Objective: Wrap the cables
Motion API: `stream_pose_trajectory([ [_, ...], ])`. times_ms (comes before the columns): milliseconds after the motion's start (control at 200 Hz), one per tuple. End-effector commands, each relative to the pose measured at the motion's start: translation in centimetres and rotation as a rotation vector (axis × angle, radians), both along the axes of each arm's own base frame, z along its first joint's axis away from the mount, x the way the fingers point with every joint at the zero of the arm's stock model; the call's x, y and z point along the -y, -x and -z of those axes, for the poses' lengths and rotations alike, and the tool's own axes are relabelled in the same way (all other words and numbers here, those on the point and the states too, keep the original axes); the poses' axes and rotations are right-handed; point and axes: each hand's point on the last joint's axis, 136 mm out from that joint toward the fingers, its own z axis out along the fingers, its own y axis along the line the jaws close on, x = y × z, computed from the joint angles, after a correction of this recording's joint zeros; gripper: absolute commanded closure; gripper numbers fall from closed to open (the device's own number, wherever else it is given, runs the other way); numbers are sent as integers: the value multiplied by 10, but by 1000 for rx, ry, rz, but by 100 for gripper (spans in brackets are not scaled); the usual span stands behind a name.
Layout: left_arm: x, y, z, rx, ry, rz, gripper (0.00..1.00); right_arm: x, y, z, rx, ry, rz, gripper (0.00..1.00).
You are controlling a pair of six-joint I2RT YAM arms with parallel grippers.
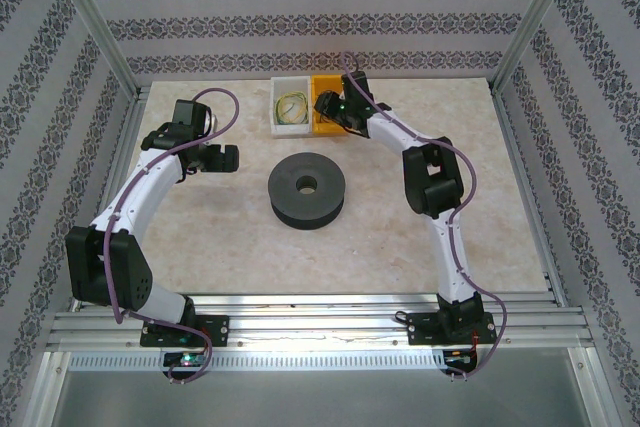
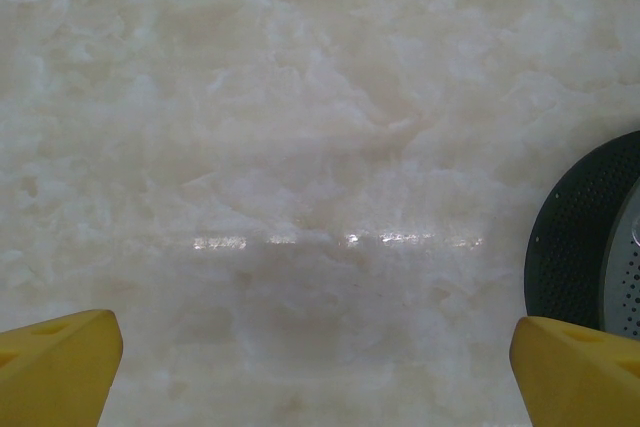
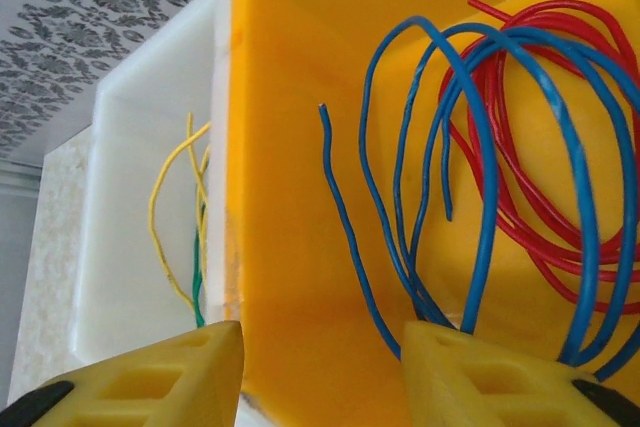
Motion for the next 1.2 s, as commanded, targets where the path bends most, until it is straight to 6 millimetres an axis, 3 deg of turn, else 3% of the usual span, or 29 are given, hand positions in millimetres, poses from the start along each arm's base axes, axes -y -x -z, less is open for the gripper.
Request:
stream_pose_trajectory([
  [0, 4, 4, -1, 2, -14, 23, 0, -3, -5, -3, 10, 2, 26, 54],
  [585, 3, 6, -4, 12, -15, 26, 0, 17, 18, -48, 87, 43, -6, 39],
  [744, 4, 6, -4, 12, -15, 28, 0, 18, 18, -47, 77, 45, 1, 37],
  [969, 4, 5, -5, 11, -18, 30, 0, 28, 16, -22, 5, 109, 69, 37],
  [1194, 4, 4, -5, 10, -19, 31, 0, 20, 8, -15, -2, 82, 69, 37],
])
